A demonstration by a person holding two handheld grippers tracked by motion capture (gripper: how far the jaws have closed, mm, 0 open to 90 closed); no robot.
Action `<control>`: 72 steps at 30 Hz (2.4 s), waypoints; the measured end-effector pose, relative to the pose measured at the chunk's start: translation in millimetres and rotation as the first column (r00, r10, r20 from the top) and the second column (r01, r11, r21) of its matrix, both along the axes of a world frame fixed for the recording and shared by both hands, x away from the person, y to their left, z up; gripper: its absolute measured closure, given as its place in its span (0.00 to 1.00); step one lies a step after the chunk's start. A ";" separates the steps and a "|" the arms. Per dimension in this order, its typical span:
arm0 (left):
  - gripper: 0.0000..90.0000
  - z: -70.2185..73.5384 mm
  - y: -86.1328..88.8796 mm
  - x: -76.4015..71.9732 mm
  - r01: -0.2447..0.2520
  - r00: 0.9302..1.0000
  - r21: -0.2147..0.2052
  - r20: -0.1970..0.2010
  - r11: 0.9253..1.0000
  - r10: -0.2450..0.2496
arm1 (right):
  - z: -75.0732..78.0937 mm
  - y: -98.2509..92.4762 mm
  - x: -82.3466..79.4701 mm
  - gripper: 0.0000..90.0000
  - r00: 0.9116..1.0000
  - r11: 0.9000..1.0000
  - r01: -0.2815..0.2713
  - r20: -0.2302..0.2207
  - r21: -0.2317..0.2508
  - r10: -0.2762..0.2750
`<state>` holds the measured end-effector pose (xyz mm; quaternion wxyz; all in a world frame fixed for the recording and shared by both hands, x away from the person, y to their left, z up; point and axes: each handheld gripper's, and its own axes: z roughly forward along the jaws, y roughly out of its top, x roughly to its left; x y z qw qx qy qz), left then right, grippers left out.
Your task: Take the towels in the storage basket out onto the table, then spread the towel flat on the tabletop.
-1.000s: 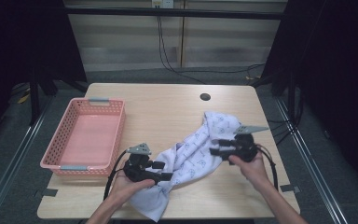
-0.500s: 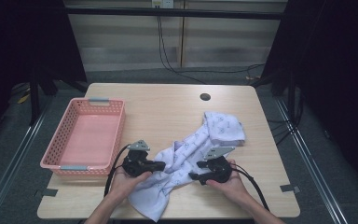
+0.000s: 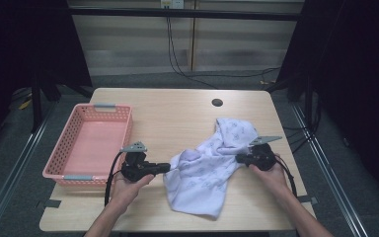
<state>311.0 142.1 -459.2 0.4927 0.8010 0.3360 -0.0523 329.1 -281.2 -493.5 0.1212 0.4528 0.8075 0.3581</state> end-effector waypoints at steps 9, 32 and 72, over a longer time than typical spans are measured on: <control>0.79 -12.8 11.7 -6.9 -0.024 0.999 0.024 -0.045 0.999 0.025 | 10.3 -21.1 5.7 0.61 0.995 0.996 0.087 0.055 0.011 -0.088; 0.54 -37.1 4.1 -16.8 0.076 0.996 0.242 0.018 0.967 -0.082 | -0.5 31.7 -104.1 0.47 0.971 0.970 -0.235 -0.018 0.055 0.237; 0.96 130.0 -14.3 61.8 -0.042 0.971 -0.177 0.226 0.983 0.083 | 174.6 -49.2 -7.2 0.94 0.942 0.923 -0.045 0.325 0.383 -0.088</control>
